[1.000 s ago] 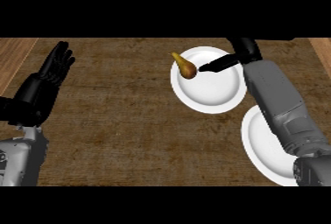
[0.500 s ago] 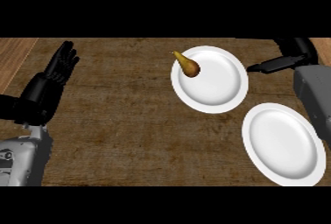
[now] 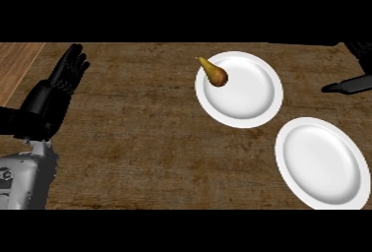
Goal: Pick the pear from the plate and place it in the plate
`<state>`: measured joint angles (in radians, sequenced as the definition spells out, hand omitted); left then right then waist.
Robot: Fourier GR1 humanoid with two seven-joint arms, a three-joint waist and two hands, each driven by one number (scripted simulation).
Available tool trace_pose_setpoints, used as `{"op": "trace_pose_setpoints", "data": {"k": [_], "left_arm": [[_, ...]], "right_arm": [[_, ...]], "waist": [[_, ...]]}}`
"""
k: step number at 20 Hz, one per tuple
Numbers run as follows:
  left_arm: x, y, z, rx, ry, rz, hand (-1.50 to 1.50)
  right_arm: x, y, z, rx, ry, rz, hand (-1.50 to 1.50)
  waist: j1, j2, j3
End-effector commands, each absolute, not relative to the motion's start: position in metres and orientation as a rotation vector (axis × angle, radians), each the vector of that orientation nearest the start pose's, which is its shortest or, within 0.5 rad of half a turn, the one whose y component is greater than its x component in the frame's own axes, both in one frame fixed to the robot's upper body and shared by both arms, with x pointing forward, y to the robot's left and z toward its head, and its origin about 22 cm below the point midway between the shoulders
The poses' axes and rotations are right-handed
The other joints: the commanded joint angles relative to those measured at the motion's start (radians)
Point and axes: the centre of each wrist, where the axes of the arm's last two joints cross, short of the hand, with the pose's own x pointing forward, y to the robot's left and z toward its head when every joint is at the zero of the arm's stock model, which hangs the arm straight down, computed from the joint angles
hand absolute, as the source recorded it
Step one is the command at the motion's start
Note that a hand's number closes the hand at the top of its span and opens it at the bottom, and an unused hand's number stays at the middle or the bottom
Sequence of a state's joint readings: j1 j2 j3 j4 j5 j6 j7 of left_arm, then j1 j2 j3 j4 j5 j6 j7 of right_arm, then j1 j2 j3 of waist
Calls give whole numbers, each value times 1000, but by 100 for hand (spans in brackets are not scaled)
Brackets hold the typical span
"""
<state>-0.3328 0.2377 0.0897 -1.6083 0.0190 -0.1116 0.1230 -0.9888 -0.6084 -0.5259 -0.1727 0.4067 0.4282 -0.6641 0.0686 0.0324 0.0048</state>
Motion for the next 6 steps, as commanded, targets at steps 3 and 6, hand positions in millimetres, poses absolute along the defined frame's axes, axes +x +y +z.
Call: {"op": "trace_pose_setpoints", "data": {"k": [3,6], "left_arm": [[310,268,116,88,-1790,-285,0],[307,274,124,105,-1790,-283,0]], "right_arm": [[390,-440,92,-101,-1806,385,-150],[385,-454,104,-195,-1820,420,-150]], "waist": [[-5,-2,1],[8,-1,2]]}}
